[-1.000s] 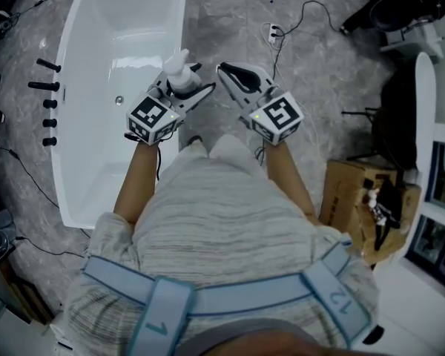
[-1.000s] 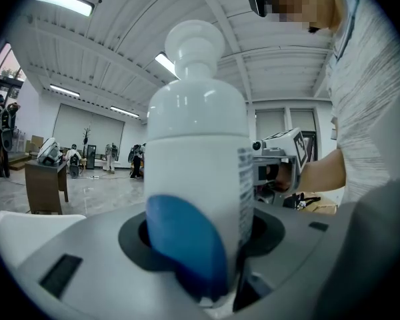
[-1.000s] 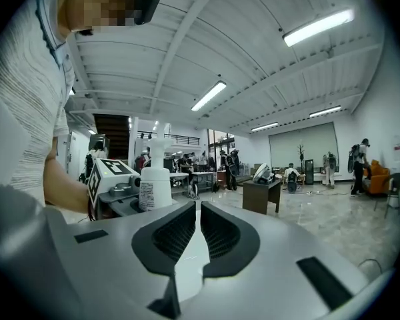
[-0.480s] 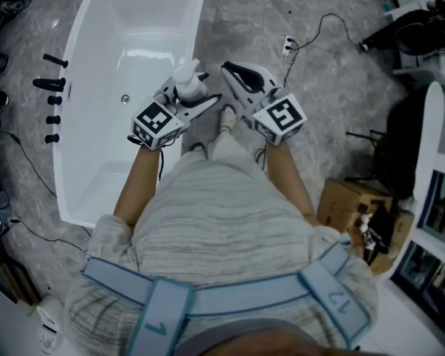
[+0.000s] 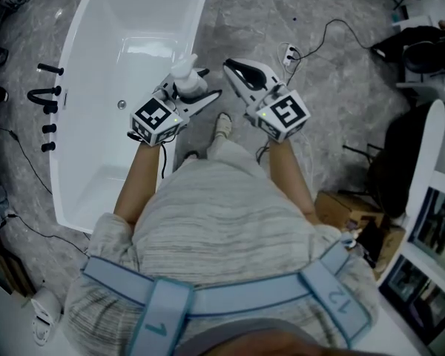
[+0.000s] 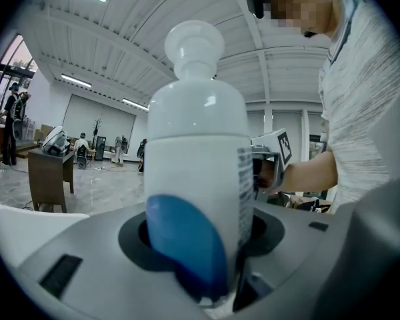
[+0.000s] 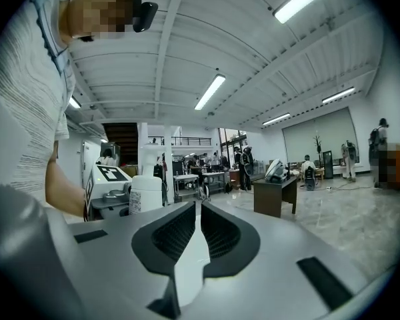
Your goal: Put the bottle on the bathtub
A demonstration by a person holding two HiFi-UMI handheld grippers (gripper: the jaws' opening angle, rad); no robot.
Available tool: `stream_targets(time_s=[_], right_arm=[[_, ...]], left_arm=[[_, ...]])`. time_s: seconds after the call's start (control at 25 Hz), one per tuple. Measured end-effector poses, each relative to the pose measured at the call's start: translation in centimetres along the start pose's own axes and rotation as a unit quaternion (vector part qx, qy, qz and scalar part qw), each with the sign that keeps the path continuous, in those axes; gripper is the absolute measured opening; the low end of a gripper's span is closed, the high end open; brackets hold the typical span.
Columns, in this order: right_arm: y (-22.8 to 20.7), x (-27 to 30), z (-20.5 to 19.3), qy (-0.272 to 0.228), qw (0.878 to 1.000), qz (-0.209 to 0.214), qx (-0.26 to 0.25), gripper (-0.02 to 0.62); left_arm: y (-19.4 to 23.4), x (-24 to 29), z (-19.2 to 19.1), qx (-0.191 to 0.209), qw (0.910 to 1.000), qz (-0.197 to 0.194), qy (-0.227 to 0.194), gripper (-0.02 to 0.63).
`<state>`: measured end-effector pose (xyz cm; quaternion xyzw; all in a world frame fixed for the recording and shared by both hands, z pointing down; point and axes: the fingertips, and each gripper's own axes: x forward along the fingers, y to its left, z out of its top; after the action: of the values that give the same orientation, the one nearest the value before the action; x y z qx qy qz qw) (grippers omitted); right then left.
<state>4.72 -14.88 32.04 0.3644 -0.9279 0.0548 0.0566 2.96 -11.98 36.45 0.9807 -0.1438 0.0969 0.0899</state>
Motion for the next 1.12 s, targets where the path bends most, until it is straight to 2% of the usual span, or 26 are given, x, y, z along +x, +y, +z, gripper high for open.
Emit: stream_targets(time_s=[0.12, 0.24, 0.36, 0.4, 0.52, 0.6, 0.68, 0.8, 0.96, 1.12], right_arm=[[-1.5, 0.5, 0.8, 0.000, 0.999, 0.033, -0.007, 0.006], [-2.2, 0.8, 1.7, -0.007, 0.996, 0.089, -0.006, 0.006], [-2.2, 1.1, 1.9, -0.002, 0.987, 0.158, 0.014, 0.008], [-2.0, 1.2, 1.8, 0.008, 0.983, 0.180, 0.017, 0.022], [-2.4, 1.5, 1.4, 0.045, 0.973, 0.225, 0.018, 0.136], [-2.9, 1.9, 1.8, 0.055, 0.968, 0.244, 0.008, 0.195], [-3.4, 2.4, 2.2, 0.065, 0.964, 0.259, -0.013, 0.224], [-4.3, 3.4, 2.2, 0.083, 0.956, 0.277, -0.047, 0.224], [-5.4, 4.6, 1.9, 0.089, 0.947, 0.305, -0.043, 0.224], [-6.3, 5.8, 1.8, 0.095, 0.943, 0.316, -0.037, 0.224]], left_arm=[[1.5, 1.5, 1.0, -0.003, 1.0000, 0.006, -0.002, 0.239], [3.0, 2.8, 1.6, -0.006, 0.9999, 0.016, 0.000, 0.239], [4.4, 3.9, 1.6, -0.007, 0.9997, 0.025, 0.003, 0.239], [4.7, 4.2, 1.6, -0.007, 0.9996, 0.028, 0.004, 0.239], [5.7, 5.5, 1.9, -0.006, 0.9994, 0.033, 0.010, 0.239], [6.4, 6.4, 2.1, -0.002, 0.9993, 0.035, 0.017, 0.239], [7.0, 7.4, 2.1, 0.005, 0.9990, 0.034, 0.027, 0.239], [7.8, 8.9, 2.2, 0.013, 0.9987, 0.033, 0.036, 0.239], [8.8, 10.6, 2.9, 0.019, 0.9989, 0.028, 0.034, 0.239], [9.2, 11.7, 3.3, 0.030, 0.9986, 0.013, 0.041, 0.239]])
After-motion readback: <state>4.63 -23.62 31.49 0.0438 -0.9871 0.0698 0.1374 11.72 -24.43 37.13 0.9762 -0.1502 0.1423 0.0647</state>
